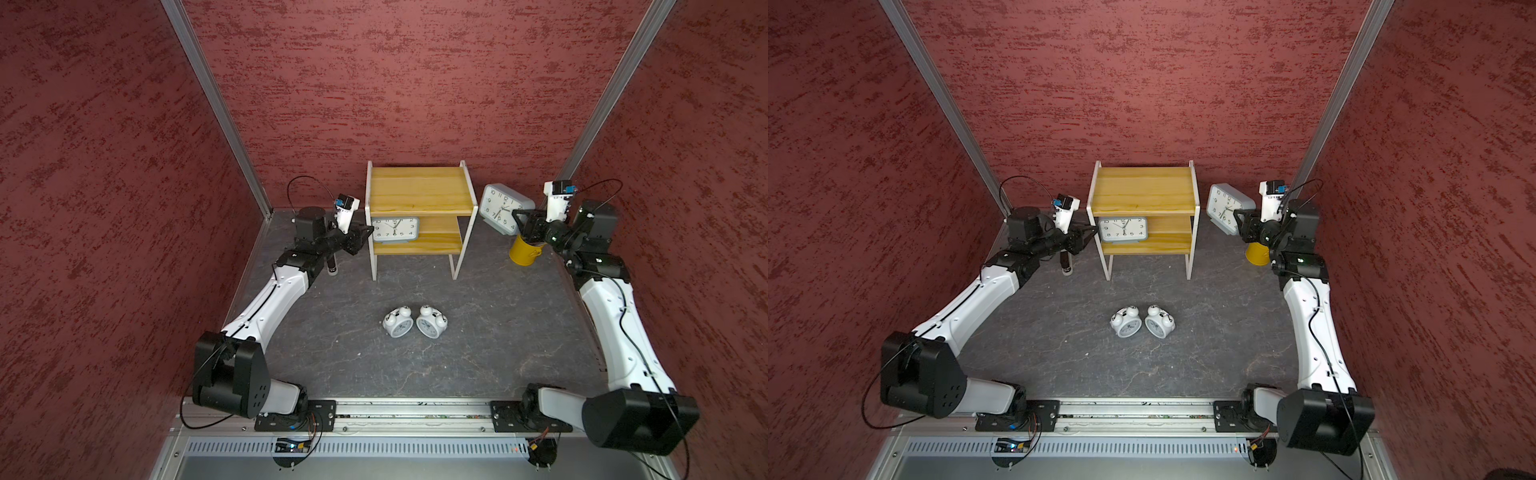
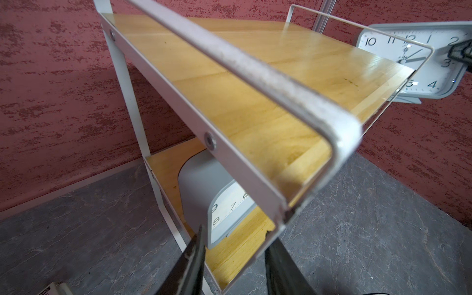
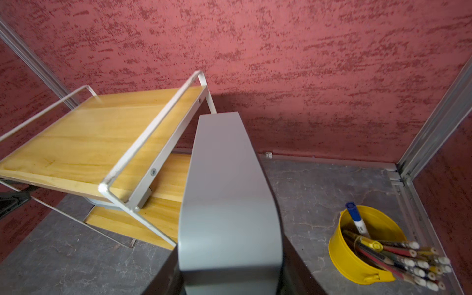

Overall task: Place the alarm clocks on the shelf by style
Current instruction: Adjust the shelf at the center of the board, then place the alarm on the shelf.

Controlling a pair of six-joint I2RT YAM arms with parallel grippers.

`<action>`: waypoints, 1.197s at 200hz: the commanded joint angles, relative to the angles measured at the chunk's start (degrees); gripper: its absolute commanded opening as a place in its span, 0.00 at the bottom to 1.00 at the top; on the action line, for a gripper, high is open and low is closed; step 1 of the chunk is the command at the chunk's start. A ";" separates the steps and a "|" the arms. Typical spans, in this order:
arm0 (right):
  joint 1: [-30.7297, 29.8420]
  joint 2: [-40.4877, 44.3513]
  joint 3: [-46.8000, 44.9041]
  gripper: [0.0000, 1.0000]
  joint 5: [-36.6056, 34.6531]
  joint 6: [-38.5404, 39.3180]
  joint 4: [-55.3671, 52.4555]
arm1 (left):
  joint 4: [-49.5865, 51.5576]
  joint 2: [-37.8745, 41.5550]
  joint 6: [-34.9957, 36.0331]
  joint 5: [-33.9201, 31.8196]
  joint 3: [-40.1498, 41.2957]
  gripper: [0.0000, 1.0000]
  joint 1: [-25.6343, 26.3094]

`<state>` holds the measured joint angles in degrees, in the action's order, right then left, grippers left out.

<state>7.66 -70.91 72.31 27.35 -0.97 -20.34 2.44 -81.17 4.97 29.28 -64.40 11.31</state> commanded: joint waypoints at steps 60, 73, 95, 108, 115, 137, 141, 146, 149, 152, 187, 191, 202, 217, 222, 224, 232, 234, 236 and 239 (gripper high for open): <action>0.02 0.12 -4.73 0.24 12.36 5.40 7.60 | -2.61 -1.28 -0.13 -10.43 -0.07 0.37 -1.29; -0.08 0.08 -5.77 0.25 14.04 5.97 9.35 | -3.11 -0.99 -0.31 -10.73 0.30 0.37 -1.42; -0.39 -0.45 -6.65 0.26 16.27 6.55 12.27 | -3.06 -1.10 0.51 -8.16 0.38 0.35 -1.72; -0.98 -1.58 -6.11 0.26 17.71 7.42 12.43 | -3.26 -1.18 0.48 -6.84 0.61 0.33 -1.91; -1.35 -2.22 -5.75 0.26 18.12 8.05 12.49 | -3.45 -1.25 0.48 -6.17 0.73 0.33 -1.98; -2.85 -4.31 -5.08 0.27 18.26 10.69 13.73 | -3.39 -1.65 0.39 -5.31 0.57 0.32 -1.99; -3.10 -4.66 -5.16 0.27 18.26 10.93 14.37 | -3.34 -1.77 0.47 -5.29 0.56 0.32 -1.99; -3.38 -5.02 -5.14 0.27 18.37 11.37 15.19 | -3.24 -1.77 0.56 -5.33 0.59 0.32 -1.99; -3.56 -5.28 -5.24 0.27 18.65 11.73 15.76 | -3.23 -1.80 0.56 -5.37 0.58 0.32 -1.99; -3.63 -5.48 -5.37 0.27 19.02 12.13 16.21 | -3.23 -1.80 0.56 -5.37 0.53 0.32 -2.07; -4.41 -7.45 -7.34 0.26 21.63 13.48 24.61 | -3.08 -1.87 0.65 -5.20 0.53 0.32 -2.17; -4.56 -7.77 -7.28 0.27 21.92 13.67 24.99 | -3.13 -1.89 0.65 -5.11 0.51 0.32 -2.17; -4.64 -8.79 -7.18 0.27 23.43 14.47 25.94 | -3.05 -1.97 0.66 -5.06 0.46 0.32 -2.17; -4.69 -10.44 -7.04 0.28 25.44 15.25 27.62 | -3.13 -1.97 0.71 -4.85 0.50 0.32 -2.17; -4.74 -10.88 -7.01 0.28 25.79 15.13 28.19 | -3.13 -1.98 0.65 -4.76 0.50 0.32 -2.17; -4.68 -11.25 -6.98 0.28 26.07 15.05 28.49 | -3.07 -2.04 0.65 -4.76 0.50 0.32 -2.17; -4.73 -12.10 -6.87 0.28 26.82 14.96 29.45 | -3.09 -2.15 0.57 -4.59 0.41 0.32 -2.21; -4.71 -12.20 -6.82 0.28 27.04 14.82 29.65 | -3.10 -2.22 0.57 -4.52 0.35 0.32 -2.18; -4.75 -12.22 -6.79 0.28 27.29 14.85 29.85 | -3.13 -2.24 0.63 -4.50 0.40 0.32 -2.17; -4.65 -12.23 -6.70 0.28 27.64 14.79 30.20 | -3.13 -2.30 0.59 -4.49 0.42 0.32 -2.17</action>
<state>3.25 -82.19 64.95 49.74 12.95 1.32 0.58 -82.52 4.99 24.86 -64.34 10.11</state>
